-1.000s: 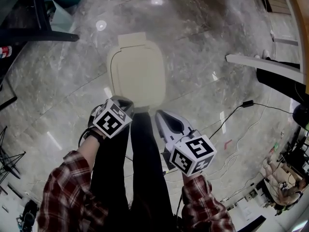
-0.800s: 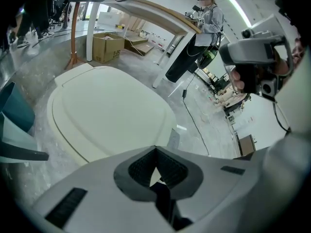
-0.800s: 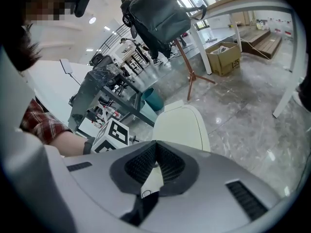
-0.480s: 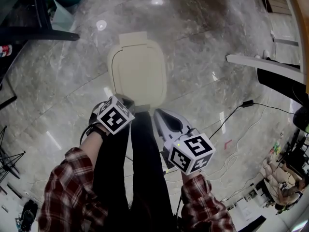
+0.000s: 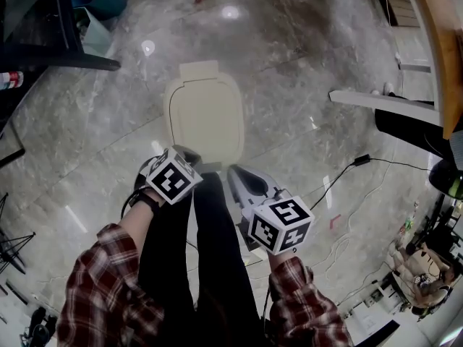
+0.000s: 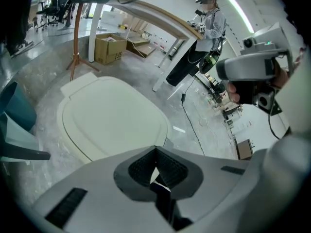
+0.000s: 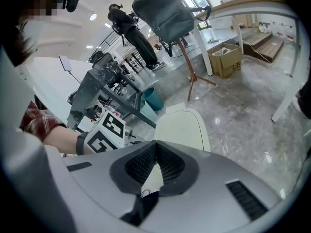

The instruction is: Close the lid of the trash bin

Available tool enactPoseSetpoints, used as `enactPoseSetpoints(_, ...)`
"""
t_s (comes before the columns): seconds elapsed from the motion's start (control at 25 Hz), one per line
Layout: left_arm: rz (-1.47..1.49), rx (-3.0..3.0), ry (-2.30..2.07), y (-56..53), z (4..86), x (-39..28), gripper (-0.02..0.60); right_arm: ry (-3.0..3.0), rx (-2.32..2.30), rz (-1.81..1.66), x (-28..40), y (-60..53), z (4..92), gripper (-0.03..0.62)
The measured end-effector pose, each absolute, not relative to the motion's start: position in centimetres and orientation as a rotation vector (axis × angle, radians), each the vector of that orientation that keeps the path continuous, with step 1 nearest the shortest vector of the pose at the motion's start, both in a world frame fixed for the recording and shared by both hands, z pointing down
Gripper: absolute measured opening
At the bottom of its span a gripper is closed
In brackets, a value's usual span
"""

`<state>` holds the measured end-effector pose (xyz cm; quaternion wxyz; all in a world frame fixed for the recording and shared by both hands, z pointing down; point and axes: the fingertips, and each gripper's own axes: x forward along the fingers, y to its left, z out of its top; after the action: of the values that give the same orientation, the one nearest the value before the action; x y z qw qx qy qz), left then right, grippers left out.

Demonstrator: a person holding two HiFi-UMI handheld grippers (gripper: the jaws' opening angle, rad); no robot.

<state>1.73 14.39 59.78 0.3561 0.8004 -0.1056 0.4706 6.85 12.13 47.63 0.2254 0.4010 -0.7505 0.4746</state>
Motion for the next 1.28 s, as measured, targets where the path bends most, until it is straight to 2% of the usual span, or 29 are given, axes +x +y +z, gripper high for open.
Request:
enactPoseSetpoints(0.32,0.997,2.230,-0.472,8.3,46.0,1.7,0.011,-2.193,1.119,1.170,5.2,7.2,37.9,0.014)
enactPoseSetpoints(0.6,0.709,2.344,-0.693,4.1,28.6,-0.7,0.011,-2.345,1.081,1.026,2.0,4.7,24.5,0.014)
enactPoseSetpoints(0.8,0.489,2.414,-0.742,5.2,16.8,-1.1,0.011,-2.481,1.028,0.803,0.0,5.4,13.6,0.014)
enactPoseSetpoints(1.0,0.281,2.473,-0.794,7.5,8.6,-1.6,0.011,-2.602,1.027,0.659,-0.7,7.0,6.0,0.014)
enactPoseSetpoints(1.28,0.076,2.556,-0.912,8.0,0.5,-3.5,0.011,-2.742,1.043,0.566,-0.9,7.5,-0.3,0.014)
